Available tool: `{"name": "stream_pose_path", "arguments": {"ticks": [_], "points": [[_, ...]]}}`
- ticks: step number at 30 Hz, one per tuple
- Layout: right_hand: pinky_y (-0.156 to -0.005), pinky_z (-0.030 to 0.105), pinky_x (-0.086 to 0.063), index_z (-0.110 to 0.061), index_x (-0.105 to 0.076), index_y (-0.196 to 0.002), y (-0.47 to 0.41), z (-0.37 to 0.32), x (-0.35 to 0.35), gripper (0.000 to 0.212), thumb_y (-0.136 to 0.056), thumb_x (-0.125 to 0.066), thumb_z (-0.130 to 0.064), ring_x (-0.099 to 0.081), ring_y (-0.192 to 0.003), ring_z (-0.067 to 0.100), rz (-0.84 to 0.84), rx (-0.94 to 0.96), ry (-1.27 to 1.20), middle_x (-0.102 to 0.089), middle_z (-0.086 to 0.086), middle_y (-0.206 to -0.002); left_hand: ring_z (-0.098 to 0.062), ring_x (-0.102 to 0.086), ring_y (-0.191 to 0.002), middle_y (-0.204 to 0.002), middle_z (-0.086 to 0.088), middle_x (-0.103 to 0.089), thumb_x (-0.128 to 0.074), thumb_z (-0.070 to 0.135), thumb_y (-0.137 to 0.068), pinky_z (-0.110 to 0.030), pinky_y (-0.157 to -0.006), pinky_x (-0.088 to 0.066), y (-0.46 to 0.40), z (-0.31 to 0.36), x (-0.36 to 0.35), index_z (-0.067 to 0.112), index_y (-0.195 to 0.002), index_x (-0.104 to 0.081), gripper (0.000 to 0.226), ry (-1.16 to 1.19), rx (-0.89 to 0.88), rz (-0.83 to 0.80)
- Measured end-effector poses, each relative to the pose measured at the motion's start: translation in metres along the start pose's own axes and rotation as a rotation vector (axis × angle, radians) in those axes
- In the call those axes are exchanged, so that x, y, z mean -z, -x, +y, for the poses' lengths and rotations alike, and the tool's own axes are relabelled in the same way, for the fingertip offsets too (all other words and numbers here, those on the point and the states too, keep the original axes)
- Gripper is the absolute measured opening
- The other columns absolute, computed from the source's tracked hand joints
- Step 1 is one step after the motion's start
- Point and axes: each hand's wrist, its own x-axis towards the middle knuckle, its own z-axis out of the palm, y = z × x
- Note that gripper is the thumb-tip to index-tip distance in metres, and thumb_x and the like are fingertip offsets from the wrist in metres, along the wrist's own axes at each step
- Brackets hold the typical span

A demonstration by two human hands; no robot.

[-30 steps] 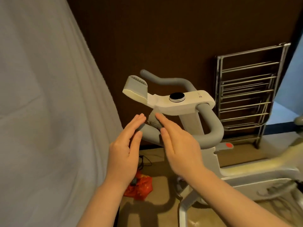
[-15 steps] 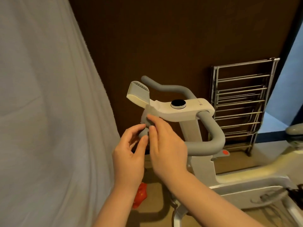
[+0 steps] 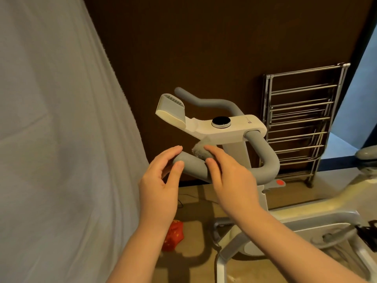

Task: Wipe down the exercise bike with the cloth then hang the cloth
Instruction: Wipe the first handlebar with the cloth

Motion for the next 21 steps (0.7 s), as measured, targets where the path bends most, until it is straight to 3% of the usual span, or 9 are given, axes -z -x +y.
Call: {"name": "stream_pose_path", "arguments": {"ticks": [4,8,11,13,15,18,21], "points": [[-0.080,0.025,-0.053,-0.030,-0.053,-0.132,-0.002,-0.026,-0.015,0.033,-0.100,-0.043,-0.031,-0.061,-0.105,0.008,0.110,0.041,-0.062,-0.062,-0.011,-0.125,0.011,-0.052,-0.113,-0.121,0.012,-0.062,-0.056,0.019,-0.095,0.000,-0.084,-0.040,-0.001,-0.002,-0.004,0.028,-0.121,-0.062,0.028,-0.145,-0.078,0.023],[-0.073,0.030,-0.058,-0.029,-0.050,-0.138,0.005,0.006,-0.002,0.042,-0.097,-0.041,-0.032,-0.065,-0.098,0.012,0.071,0.187,0.069,-0.064,-0.007,-0.120,0.016,-0.048,-0.112,-0.124,0.010,-0.060,-0.051,0.020,-0.096,0.005,-0.086,-0.034,-0.001,-0.001,-0.004,0.026,-0.122,-0.061,0.029,-0.276,-0.155,0.038],[-0.085,0.038,-0.057,-0.025,-0.055,-0.135,0.013,0.028,0.003,0.044,-0.092,-0.059,-0.017,-0.064,-0.102,0.019,0.120,0.162,0.188,-0.066,-0.001,-0.118,0.009,-0.048,-0.115,-0.128,0.010,-0.058,-0.042,0.029,-0.096,0.005,-0.088,-0.033,0.002,0.001,-0.007,0.024,-0.126,-0.061,0.036,-0.383,-0.178,0.036],[-0.089,0.038,-0.055,-0.026,-0.055,-0.135,0.017,0.019,-0.004,0.048,-0.090,-0.064,-0.014,-0.062,-0.110,0.021,0.118,0.080,0.102,-0.063,-0.001,-0.126,-0.001,-0.046,-0.124,-0.132,0.006,-0.058,-0.036,0.032,-0.100,-0.008,-0.102,-0.036,0.004,0.002,-0.012,0.023,-0.127,-0.061,0.038,-0.458,-0.199,0.056],[-0.091,0.036,-0.053,-0.026,-0.053,-0.137,0.018,0.021,-0.003,0.053,-0.088,-0.066,-0.013,-0.060,-0.113,0.021,0.091,0.166,0.128,-0.061,0.001,-0.129,-0.009,-0.043,-0.131,-0.133,0.001,-0.059,-0.034,0.027,-0.103,-0.023,-0.117,-0.023,0.006,0.004,-0.020,0.019,-0.122,-0.064,0.037,-0.540,-0.283,0.046],[-0.083,0.037,-0.056,-0.023,-0.051,-0.138,0.020,0.066,0.020,0.060,-0.083,-0.067,-0.009,-0.059,-0.111,0.020,0.088,0.262,0.260,-0.061,0.003,-0.127,-0.016,-0.041,-0.134,-0.129,-0.001,-0.062,-0.038,0.023,-0.098,-0.030,-0.121,-0.008,0.008,0.004,-0.036,0.016,-0.116,-0.068,0.037,-0.623,-0.403,-0.066],[-0.087,0.042,-0.055,-0.025,-0.052,-0.136,0.029,0.088,0.029,0.050,-0.089,-0.058,-0.008,-0.055,-0.115,0.017,0.300,-0.027,0.121,-0.060,0.001,-0.126,-0.017,-0.045,-0.129,-0.119,0.005,-0.067,-0.041,0.024,-0.095,-0.038,-0.121,-0.001,0.008,0.003,-0.047,0.022,-0.111,-0.071,0.034,-0.720,-0.403,-0.125]]}}
